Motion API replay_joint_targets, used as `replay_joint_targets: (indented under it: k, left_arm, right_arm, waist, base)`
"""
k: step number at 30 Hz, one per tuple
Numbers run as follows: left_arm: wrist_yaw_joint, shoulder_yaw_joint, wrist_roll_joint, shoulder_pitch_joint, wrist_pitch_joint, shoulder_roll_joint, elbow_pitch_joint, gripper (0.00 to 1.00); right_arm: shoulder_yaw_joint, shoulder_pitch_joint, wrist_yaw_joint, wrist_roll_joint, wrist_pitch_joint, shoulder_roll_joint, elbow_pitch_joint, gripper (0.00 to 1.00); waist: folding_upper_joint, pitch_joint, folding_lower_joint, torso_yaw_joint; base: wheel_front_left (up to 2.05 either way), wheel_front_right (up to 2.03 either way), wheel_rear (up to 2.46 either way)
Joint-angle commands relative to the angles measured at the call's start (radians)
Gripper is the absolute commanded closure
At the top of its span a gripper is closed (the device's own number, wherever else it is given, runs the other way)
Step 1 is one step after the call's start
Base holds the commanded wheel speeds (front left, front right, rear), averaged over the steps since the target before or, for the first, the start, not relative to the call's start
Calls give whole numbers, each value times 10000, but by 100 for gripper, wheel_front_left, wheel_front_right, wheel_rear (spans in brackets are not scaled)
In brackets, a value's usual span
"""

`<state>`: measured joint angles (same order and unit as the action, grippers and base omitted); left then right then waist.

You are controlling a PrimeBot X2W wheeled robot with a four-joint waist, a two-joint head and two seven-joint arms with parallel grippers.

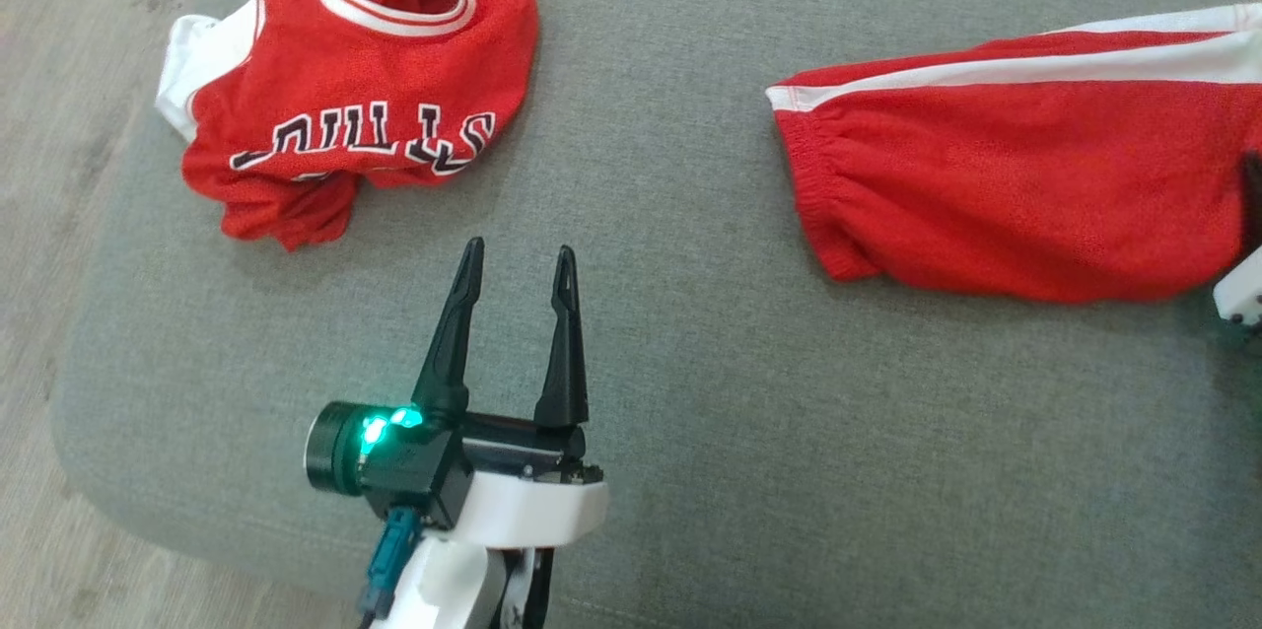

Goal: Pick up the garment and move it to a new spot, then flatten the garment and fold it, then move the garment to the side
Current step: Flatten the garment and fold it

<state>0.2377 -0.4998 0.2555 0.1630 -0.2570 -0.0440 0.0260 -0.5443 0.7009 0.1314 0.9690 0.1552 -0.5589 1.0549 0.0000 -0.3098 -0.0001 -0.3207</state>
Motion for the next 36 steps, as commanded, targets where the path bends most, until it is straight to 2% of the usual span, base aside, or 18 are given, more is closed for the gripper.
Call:
replay_joint_targets:
  k: [1, 5, 12, 13, 19, 23, 29, 36]
  left_arm:
    - [66, 224, -29, 120, -47, -63, -378, 0]
    - [25, 262, -98, 73, -47, -63, -276, 0]
    - [-99, 493, -298, 80, -47, -63, -177, 0]
    - [-99, 493, -298, 80, -47, -63, -177, 0]
    - [-260, 709, -463, 158, -47, -63, -49, 0]
    - [-413, 750, -521, 278, -47, -63, 83, 0]
    - [-502, 731, -532, 305, -47, -63, 228, 0]
    - [-560, 678, -341, 58, -47, -62, 319, 0]
  right_arm:
    - [-214, -86, -7, 11, 146, -79, 21, 100]
    - [-376, 45, -7, -170, 609, -83, 67, 100]
    - [-595, -270, -7, -324, 978, -408, -504, 100]
    - [-595, -270, -7, -324, 978, -408, -504, 100]
    - [-302, -714, -7, -218, 1050, -962, -793, 100]
    - [42, -686, -7, -484, 1060, -1080, -1000, 100]
    - [852, -696, -7, -1412, 1063, -729, -2145, 100]
    - [1259, -1123, -7, -2979, 1064, 261, -4100, 100]
  waist:
    - [0, 2, 1, 22]
    - [0, 113, 1, 360]
    - [0, 307, 1, 1547]
    - [0, 307, 1, 1547]
    - [0, 319, 1, 2562]
    - [0, 328, 1, 3006]
    - [0, 561, 1, 3230]
    - [0, 1046, 1, 3016]
  base:
    - [0, 0, 0]
    - [0, 0, 0]
    - [0, 0, 0]
    - [0, 0, 0]
    - [0, 0, 0]
    - [0, 0, 0]
    - [0, 0, 0]
    - [0, 0, 0]
